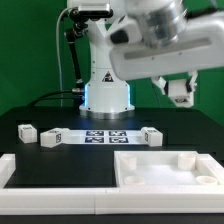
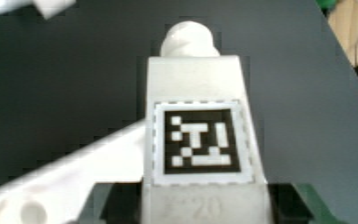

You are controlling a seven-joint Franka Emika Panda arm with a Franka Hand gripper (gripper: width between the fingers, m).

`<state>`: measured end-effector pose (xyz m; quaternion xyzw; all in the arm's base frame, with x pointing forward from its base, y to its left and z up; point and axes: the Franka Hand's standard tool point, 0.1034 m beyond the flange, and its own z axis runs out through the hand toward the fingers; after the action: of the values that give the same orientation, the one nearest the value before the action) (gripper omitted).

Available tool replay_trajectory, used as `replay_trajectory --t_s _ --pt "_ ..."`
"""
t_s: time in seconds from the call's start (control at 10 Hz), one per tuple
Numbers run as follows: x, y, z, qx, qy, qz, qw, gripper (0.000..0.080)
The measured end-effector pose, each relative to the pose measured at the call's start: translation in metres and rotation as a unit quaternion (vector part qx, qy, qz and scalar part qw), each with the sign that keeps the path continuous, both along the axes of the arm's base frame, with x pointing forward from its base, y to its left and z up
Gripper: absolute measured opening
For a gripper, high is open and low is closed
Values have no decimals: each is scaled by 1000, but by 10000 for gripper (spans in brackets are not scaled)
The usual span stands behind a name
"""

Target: Assemble square table

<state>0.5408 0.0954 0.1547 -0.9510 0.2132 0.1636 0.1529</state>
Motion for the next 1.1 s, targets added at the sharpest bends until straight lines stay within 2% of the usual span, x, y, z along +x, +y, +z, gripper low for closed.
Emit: replay_trajectory --t_s 0.2,0.3,0.4,0.5,0.6,0.7,0.8,1.0,1.1 --pt "-6 2 -7 -26 -56 -14 998 291" --pt "1 2 -12 -51 -104 -16 993 291" --pt "-1 5 -31 -90 -140 10 986 291" --pt "3 5 -33 -118 -149 57 980 291" --pt "23 2 -20 -134 -185 84 970 291" --pt "32 2 -14 -139 -206 89 965 291" --pt "36 9 -9 -139 -240 71 958 291" --pt "32 16 -14 -139 -285 68 946 291" --pt "36 23 -10 -137 -325 58 934 291"
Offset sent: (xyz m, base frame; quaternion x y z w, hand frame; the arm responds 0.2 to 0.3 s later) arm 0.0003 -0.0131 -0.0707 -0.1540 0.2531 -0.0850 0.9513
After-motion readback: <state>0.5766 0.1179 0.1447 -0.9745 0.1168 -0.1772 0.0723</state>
